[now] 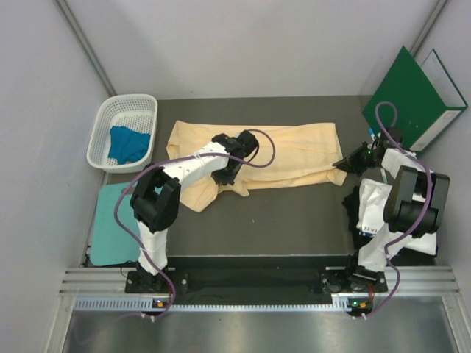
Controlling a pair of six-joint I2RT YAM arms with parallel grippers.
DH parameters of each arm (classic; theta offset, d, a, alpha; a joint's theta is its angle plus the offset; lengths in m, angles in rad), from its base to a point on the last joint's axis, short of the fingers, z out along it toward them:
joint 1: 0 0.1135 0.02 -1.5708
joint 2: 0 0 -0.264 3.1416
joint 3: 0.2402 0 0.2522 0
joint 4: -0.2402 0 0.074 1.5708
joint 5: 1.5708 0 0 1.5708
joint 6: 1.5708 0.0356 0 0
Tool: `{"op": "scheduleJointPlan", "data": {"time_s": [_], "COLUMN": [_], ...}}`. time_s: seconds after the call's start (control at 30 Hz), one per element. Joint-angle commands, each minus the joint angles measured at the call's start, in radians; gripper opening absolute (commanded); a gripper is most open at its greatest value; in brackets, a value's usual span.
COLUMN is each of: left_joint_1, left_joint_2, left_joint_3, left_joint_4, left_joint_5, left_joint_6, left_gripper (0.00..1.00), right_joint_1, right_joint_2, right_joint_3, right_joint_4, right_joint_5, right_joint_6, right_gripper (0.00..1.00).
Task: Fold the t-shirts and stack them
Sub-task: Grap the side of the flattened tshirt closest away from the robot with both arms
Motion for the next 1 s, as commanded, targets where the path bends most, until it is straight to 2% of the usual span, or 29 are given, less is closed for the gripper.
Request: {"op": "scheduleJointPlan", "data": {"time_s": [0.0, 0.1, 0.17, 0.3, 0.5, 0.7, 0.97], "left_joint_1": [0.052, 0.089, 0.092, 0.089, 0.083, 0.057, 0.032], "left_joint_2": [0.128, 0.221, 0.246, 0.191, -0.008, -0.174, -0.268], "left_joint_3": [0.216, 0.380, 0.408, 0.286, 0.064, -0.090, -0.086], "left_joint_4": [-0.013, -0.082, -0.133, -0.154, -0.180, -0.216, -0.319], "left_joint_5": [-0.127, -0.134, -0.103, 0.007, 0.121, 0.217, 0.187], "left_joint_6": [0.117, 0.128, 0.098, 0.049, -0.048, -0.125, -0.078], "left_gripper": [0.00, 0.00, 0.00, 0.00, 0.00, 0.00, 0.00], "right_joint_1": [0.011, 0.013, 0.013, 0.014, 0.024, 0.028, 0.030], "right_joint_2": [0.053, 0.087, 0.093, 0.098, 0.086, 0.040, 0.015], "right_joint_3": [0.095, 0.136, 0.158, 0.184, 0.187, 0.152, 0.075], "right_joint_4": [0.015, -0.002, -0.014, -0.056, -0.128, -0.207, -0.205], "right_joint_5": [-0.020, -0.031, -0.042, -0.056, -0.062, -0.030, -0.033], "right_joint_6": [-0.040, -0.048, -0.052, -0.074, -0.125, -0.207, -0.258], "right_gripper": [0.01, 0.01, 0.01, 0.02, 0.02, 0.03, 0.03]}}
